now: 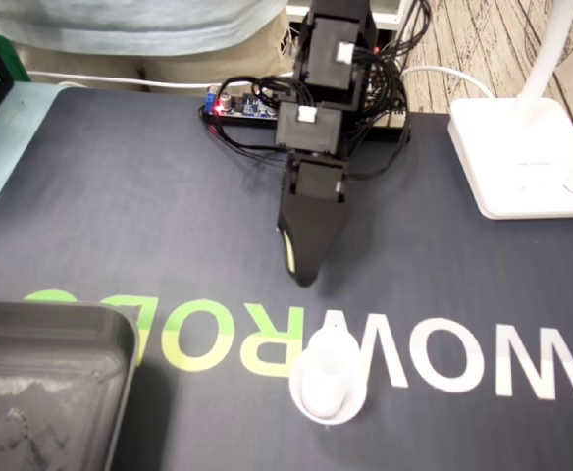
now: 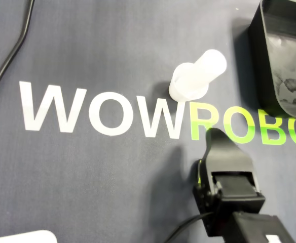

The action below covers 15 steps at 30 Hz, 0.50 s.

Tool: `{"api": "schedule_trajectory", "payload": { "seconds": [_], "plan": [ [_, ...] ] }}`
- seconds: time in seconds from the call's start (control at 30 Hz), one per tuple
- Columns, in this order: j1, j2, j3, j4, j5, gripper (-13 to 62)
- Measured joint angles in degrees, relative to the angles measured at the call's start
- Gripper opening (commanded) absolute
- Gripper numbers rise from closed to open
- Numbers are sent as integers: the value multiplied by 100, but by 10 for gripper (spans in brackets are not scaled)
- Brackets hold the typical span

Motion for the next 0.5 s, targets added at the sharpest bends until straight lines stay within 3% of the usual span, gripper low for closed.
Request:
{"api": "schedule_trajectory", "payload": {
  "seconds": [0.5],
  "plan": [
    [-211,0,62,-167,352,341]
  ]
}}
